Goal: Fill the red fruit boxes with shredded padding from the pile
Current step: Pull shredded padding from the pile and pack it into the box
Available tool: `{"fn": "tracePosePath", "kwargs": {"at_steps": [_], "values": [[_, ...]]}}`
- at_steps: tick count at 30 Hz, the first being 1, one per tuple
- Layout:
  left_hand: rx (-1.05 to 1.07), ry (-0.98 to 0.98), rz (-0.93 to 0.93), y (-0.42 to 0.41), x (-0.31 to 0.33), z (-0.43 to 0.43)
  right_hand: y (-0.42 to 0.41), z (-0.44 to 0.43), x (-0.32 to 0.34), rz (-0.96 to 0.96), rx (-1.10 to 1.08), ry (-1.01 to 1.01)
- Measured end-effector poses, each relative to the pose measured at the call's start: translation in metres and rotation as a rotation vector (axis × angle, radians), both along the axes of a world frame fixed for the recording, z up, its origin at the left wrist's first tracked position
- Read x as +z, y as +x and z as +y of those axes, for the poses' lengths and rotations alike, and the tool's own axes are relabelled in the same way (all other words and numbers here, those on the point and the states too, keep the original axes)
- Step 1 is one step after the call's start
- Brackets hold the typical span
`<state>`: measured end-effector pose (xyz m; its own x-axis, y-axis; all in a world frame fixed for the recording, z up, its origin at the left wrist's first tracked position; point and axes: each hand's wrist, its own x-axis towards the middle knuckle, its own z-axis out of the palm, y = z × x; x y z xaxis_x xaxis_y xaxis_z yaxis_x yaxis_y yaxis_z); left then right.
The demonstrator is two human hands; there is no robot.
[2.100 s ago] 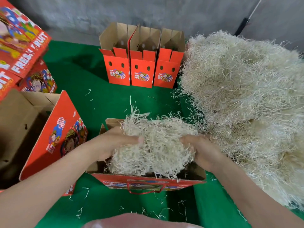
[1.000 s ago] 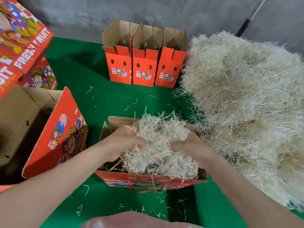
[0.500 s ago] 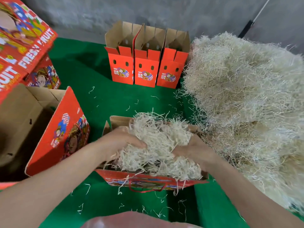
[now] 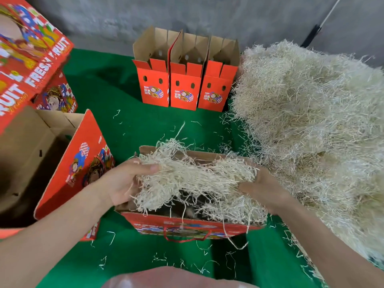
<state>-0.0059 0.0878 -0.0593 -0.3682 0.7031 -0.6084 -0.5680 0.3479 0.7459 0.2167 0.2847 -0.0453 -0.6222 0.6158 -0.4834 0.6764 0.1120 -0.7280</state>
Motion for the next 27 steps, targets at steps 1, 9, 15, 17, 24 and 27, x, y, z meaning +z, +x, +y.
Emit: {"fn": "tracePosePath", "kwargs": {"at_steps": [1,9,15,17,24,27], "values": [[0.003,0.056,-0.047,-0.003,0.001,-0.001,0.001,0.000,0.001,0.011,-0.024,0.002],[-0.227,0.182,0.116,0.032,0.000,0.015,-0.018,-0.015,0.005,0.180,-0.011,-0.448],[-0.245,0.077,0.496,0.060,-0.005,0.031,-0.051,-0.044,-0.015,0.257,0.050,-0.277],[-0.243,0.166,0.330,0.052,0.000,0.024,-0.047,-0.039,-0.018,0.273,0.049,-0.226],[-0.206,0.175,0.189,0.038,-0.003,0.014,-0.028,-0.024,-0.015,0.362,-0.023,-0.333],[-0.221,0.170,0.284,0.055,-0.006,0.028,-0.040,-0.039,-0.013,0.320,0.055,-0.401]]}}
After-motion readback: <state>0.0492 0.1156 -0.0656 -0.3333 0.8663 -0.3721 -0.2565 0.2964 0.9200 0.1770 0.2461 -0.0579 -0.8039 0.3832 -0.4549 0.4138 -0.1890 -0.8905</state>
